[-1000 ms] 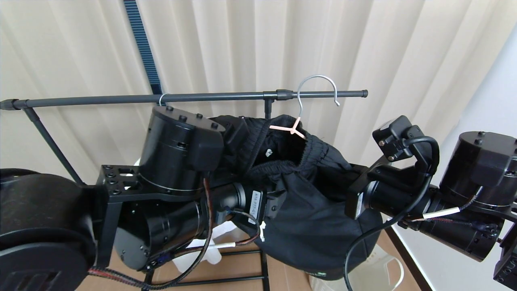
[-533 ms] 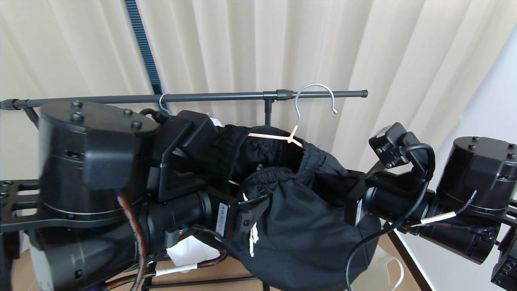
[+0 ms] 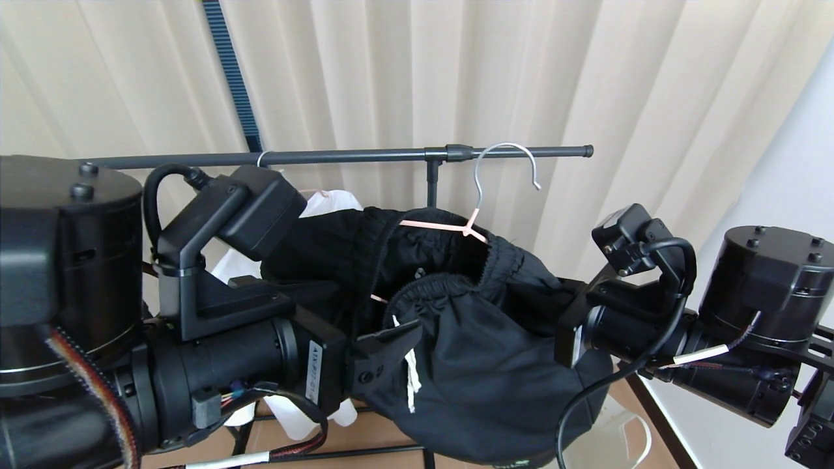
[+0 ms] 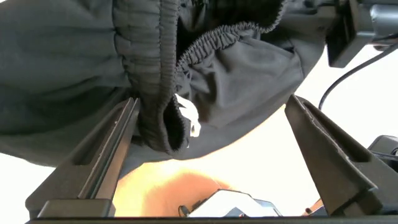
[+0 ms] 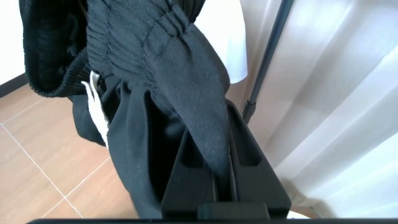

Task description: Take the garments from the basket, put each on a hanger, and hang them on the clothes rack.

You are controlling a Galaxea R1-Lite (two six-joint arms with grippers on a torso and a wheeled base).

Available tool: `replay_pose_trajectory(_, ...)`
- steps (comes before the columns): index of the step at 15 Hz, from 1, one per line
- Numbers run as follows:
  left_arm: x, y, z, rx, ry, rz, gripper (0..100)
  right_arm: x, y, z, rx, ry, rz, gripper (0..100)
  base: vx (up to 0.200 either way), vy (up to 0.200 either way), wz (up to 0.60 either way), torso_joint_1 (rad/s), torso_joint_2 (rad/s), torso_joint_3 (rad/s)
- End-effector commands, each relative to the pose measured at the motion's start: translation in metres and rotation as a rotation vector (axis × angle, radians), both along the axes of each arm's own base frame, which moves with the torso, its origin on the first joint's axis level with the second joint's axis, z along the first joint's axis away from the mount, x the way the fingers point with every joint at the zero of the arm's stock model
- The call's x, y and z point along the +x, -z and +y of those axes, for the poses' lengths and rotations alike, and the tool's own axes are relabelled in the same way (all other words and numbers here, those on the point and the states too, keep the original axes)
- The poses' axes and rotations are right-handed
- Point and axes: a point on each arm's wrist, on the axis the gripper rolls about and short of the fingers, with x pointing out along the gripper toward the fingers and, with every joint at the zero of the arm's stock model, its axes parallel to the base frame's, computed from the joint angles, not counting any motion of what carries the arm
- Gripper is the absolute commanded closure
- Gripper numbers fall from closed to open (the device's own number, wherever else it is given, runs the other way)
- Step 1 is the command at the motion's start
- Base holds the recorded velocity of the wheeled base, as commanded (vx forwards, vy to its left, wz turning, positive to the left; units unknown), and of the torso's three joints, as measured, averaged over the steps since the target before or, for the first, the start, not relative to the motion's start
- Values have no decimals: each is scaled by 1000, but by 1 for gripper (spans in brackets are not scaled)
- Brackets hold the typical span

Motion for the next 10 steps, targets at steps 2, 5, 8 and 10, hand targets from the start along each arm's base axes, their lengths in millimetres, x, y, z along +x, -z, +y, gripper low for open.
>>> replay_pose_trajectory(2,-10,-16,14,-43,9,-68,0,3,1,-4,-4,-17,4,100,0,0,0,0,0,0)
replay_pose_trajectory(5,-14,-27,31,-55,38,-119,0,1,6,-7,-20,-48,13,100,0,0,0,0,0,0)
replay_pose_trajectory(8,8,-40,70,77,92,-232,0,-1,11,-11,-28,-110,10,100,0,0,0,0,0,0)
replay_pose_trajectory(10,34,-41,85,125,169,-195,0,-3,13,-13,-36,-126,-10,100,0,0,0,0,0,0)
